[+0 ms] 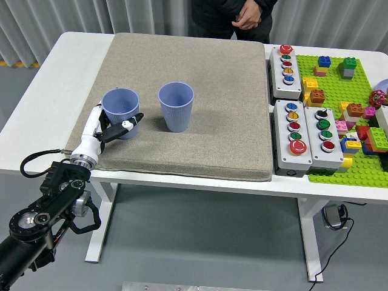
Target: Pick cup pour cup place
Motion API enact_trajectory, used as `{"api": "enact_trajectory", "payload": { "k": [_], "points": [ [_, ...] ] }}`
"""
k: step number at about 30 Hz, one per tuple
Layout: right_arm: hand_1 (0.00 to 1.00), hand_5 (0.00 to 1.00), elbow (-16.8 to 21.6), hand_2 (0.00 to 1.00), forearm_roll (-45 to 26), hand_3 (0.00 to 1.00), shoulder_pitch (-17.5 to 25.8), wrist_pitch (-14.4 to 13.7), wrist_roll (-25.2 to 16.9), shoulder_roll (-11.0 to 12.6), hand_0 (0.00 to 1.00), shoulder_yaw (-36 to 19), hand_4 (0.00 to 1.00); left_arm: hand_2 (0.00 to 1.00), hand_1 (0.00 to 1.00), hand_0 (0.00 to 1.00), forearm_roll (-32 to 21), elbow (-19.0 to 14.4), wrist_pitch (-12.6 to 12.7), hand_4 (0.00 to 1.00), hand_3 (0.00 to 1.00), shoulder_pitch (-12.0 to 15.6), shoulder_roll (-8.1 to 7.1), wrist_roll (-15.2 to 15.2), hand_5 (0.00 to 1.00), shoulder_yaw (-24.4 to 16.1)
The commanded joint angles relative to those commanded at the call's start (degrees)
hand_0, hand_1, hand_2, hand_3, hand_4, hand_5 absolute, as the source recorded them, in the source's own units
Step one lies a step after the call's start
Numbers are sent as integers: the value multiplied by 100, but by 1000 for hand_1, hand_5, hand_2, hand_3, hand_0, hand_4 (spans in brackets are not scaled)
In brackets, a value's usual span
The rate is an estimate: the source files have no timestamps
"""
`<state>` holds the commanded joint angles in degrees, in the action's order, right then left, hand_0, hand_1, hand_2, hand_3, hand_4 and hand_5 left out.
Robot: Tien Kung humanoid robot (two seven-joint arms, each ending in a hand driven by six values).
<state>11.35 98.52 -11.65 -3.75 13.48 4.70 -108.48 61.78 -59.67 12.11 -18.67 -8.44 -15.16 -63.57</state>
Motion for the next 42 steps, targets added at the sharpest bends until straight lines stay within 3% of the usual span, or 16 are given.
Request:
{"api": "enact_trajectory", "payload": {
  "k": [5, 6, 10, 12, 17, 18, 31, 36, 42],
  "points": [
    [682, 400, 1, 609, 16, 600, 0, 3, 1, -2, 702, -11, 30, 767, 729, 780, -111, 21, 272, 913, 801, 14, 21, -80, 242, 23],
    [682, 399, 1, 610, 16, 601, 0, 4, 2, -2, 702, -11, 31, 559, 556, 655, -163, 21, 355, 904, 574, 17, 21, -118, 234, 37],
    [682, 399, 1, 610, 29, 601, 4, 8, 4, -3, 702, -17, 31, 559, 556, 655, -271, 23, 507, 904, 574, 22, 14, -199, 234, 55],
    [682, 400, 1, 609, 33, 602, 7, 10, 4, -3, 702, -17, 31, 532, 524, 606, -300, 22, 524, 900, 542, 25, 17, -219, 230, 57],
    [682, 400, 3, 609, 50, 602, 13, 16, 9, -3, 702, -21, 31, 532, 524, 606, -351, 19, 548, 900, 542, 36, 32, -248, 230, 76],
    [683, 401, 3, 610, 53, 601, 11, 17, 11, -3, 702, -21, 31, 524, 512, 555, -361, 18, 556, 886, 536, 36, 33, -255, 214, 81],
    [683, 407, 7, 610, 97, 601, 49, 26, 22, -10, 703, -38, 31, 515, 500, 527, -323, -165, 664, 867, 526, 119, 32, -291, 189, 21],
    [683, 405, 6, 611, 88, 600, 64, 24, 19, -8, 704, -37, 29, 517, 498, 521, 243, -292, 730, 867, 525, 111, -40, -57, 199, -92],
    [683, 403, -2, 611, 48, 600, 36, 14, -4, 11, 704, -29, 30, 519, 490, 509, 1210, -468, 779, 846, 526, -76, -269, 435, 173, -201]
  ]
}}
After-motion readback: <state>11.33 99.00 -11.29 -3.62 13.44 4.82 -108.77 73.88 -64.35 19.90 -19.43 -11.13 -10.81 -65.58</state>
